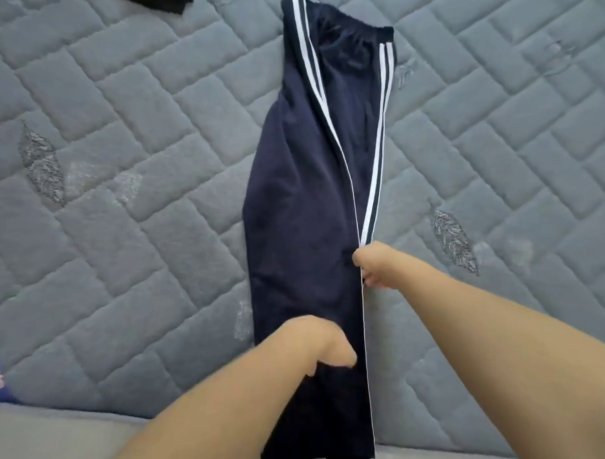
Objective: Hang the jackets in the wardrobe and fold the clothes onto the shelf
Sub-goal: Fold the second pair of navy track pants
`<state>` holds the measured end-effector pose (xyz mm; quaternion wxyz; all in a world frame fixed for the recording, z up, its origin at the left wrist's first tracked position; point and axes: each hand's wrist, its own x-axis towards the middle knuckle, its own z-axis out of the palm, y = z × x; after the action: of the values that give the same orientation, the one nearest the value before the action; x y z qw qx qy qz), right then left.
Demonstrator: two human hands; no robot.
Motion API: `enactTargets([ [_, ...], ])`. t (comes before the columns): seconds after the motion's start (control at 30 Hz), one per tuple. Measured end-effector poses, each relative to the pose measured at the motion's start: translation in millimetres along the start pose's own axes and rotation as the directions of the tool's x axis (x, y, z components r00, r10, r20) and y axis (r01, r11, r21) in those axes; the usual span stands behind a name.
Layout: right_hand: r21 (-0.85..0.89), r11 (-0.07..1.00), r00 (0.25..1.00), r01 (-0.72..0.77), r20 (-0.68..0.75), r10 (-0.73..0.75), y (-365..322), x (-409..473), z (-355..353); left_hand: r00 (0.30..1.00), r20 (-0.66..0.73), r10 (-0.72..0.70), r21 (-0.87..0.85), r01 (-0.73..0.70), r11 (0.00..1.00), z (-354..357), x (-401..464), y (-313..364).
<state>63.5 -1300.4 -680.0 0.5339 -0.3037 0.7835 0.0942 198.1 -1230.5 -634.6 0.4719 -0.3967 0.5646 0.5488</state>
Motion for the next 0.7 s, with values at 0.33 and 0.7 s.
enactTargets([
  [0.33, -0.23, 0.921, 0.819, 0.314, -0.426, -0.385, -72, 100, -95, 0.511, -0.818, -0.263, -0.367, -0.113, 0.923, -240, -5, -64],
  [0.7, -0.527, 0.818, 0.508, 0.231, -0.652, -0.563, -113, 229, -164, 0.15, -0.889, -0.433, -0.448, -0.482, 0.753, -428, 56, -11],
])
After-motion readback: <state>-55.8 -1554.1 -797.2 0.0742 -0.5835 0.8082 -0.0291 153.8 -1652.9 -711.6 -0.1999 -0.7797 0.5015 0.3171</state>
